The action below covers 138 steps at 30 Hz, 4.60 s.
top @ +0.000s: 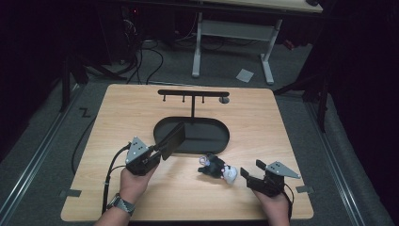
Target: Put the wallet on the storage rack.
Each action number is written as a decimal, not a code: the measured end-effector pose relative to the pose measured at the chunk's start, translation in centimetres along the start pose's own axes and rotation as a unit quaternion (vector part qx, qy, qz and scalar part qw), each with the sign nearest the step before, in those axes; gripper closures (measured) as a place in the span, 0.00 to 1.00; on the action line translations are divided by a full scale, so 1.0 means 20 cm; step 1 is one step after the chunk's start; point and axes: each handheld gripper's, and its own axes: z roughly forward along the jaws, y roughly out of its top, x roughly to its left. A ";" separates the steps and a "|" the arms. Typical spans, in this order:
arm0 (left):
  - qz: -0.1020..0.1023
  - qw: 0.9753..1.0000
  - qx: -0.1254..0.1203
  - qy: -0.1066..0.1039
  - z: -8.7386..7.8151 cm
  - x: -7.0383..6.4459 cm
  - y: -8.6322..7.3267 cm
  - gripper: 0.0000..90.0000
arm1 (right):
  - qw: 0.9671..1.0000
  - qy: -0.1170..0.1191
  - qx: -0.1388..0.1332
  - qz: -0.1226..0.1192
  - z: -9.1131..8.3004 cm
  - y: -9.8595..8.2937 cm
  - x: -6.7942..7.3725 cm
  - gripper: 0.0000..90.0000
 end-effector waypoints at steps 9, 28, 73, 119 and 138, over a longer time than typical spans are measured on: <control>0.005 1.000 0.002 0.001 0.10 0.01 0.03 0.88 | 1.000 0.003 0.003 0.001 0.00 0.00 0.00 0.25; 0.002 1.000 0.013 0.002 0.32 0.05 0.04 0.88 | 1.000 0.005 0.006 0.004 0.01 -0.01 0.00 0.25; 0.001 0.997 0.055 0.055 0.42 0.08 -0.09 0.81 | 1.000 0.011 0.014 0.003 0.03 -0.02 0.01 0.26; -0.023 0.993 0.077 0.086 0.33 0.15 -0.11 0.52 | 1.000 0.014 0.015 0.001 0.03 -0.02 0.01 0.26; -0.022 0.995 0.095 0.033 0.06 0.09 -0.17 0.44 | 1.000 0.020 0.014 -0.003 0.03 -0.02 0.02 0.26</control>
